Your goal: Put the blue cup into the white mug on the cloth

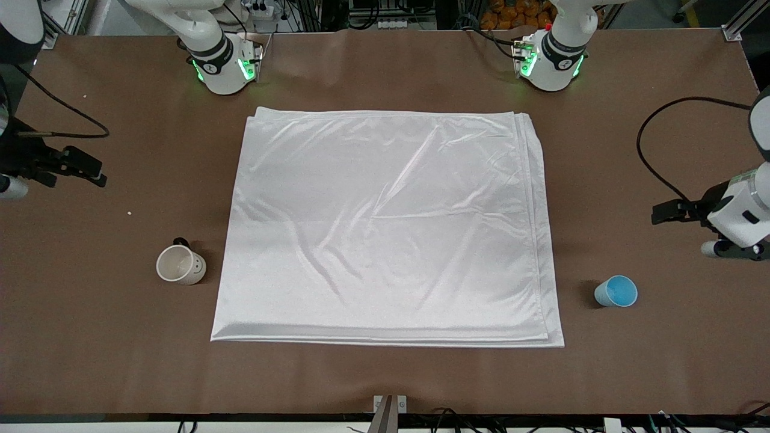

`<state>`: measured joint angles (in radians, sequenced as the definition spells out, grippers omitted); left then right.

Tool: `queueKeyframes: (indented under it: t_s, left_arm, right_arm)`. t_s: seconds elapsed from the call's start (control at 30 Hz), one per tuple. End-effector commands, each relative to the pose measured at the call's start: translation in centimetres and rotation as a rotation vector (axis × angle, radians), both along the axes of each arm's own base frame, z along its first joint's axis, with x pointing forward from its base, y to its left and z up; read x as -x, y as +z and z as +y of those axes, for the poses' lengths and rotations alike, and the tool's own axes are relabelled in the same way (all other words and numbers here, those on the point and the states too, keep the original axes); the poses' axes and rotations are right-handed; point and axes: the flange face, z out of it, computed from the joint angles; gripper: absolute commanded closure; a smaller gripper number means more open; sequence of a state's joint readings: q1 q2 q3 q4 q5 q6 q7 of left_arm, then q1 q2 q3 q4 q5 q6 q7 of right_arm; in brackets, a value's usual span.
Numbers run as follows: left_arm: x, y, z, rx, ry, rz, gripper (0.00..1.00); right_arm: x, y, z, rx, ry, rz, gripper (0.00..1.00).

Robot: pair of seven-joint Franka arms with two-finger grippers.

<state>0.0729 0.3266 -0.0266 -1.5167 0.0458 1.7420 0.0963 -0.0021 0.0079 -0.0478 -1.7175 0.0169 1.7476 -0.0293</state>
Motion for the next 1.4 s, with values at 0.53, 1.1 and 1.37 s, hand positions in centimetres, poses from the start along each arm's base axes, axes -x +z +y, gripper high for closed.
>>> queueKeyframes:
  t_s: [0.53, 1.1, 1.37]
  left_arm:
    - [-6.1, -15.0, 2.8, -0.021, 0.006, -0.082, 0.0]
    - [-7.7, -21.3, 3.0, -0.02, 0.004, -0.178, 0.0]
    - [-7.7, -22.8, 3.0, -0.019, -0.009, -0.171, 0.0]
  right_arm:
    - [2.2, -20.3, -0.2, 0.003, 0.009, 0.039, 0.0]
    - [1.0, -30.9, -1.1, 0.023, 0.039, -0.02, 0.0]
    - [0.2, -32.7, -1.2, 0.026, 0.04, -0.034, 0.07]
